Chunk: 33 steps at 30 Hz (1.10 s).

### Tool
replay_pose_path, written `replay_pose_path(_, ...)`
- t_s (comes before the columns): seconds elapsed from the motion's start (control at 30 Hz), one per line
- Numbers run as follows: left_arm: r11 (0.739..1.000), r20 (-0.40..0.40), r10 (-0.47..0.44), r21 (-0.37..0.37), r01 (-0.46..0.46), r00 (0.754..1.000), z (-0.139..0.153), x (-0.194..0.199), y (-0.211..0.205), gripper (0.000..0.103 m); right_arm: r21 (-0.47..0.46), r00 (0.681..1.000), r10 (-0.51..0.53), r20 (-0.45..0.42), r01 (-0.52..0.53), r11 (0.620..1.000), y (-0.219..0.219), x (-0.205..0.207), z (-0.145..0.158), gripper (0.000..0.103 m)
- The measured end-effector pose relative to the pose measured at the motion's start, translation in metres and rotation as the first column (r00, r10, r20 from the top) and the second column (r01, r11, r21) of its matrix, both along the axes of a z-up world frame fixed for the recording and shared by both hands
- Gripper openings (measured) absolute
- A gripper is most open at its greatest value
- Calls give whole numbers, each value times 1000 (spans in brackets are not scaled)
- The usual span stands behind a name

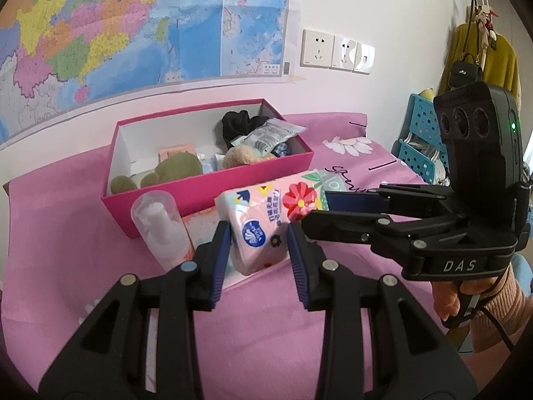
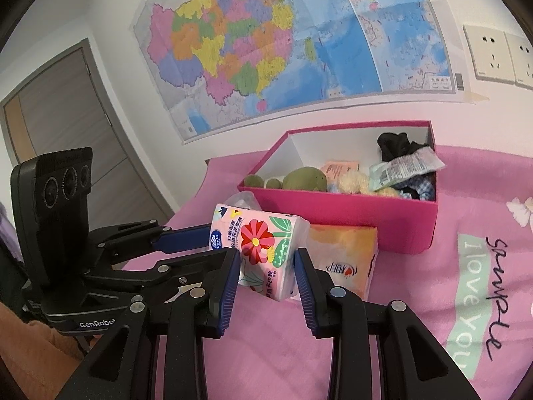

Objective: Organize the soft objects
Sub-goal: 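Lift the floral tissue pack with the right gripper toward the pink box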

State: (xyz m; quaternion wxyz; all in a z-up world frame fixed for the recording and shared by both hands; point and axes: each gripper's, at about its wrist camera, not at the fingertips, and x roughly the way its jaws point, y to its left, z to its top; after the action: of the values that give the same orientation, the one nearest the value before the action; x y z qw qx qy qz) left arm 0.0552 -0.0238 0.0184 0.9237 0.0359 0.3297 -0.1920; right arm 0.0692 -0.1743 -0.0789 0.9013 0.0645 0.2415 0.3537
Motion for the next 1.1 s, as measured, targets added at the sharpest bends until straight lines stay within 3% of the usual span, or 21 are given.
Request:
replay_pose_path(0.5,1000,22,13,-10,-12,1000,16,37,12,37,4,997,8,77,-8,1000,7,25,31,34)
replay_pose_path(1.1,1000,51,21,12,-22,998,25,63,12,37,23,997,1,82,-3,1000,8,53,41,34)
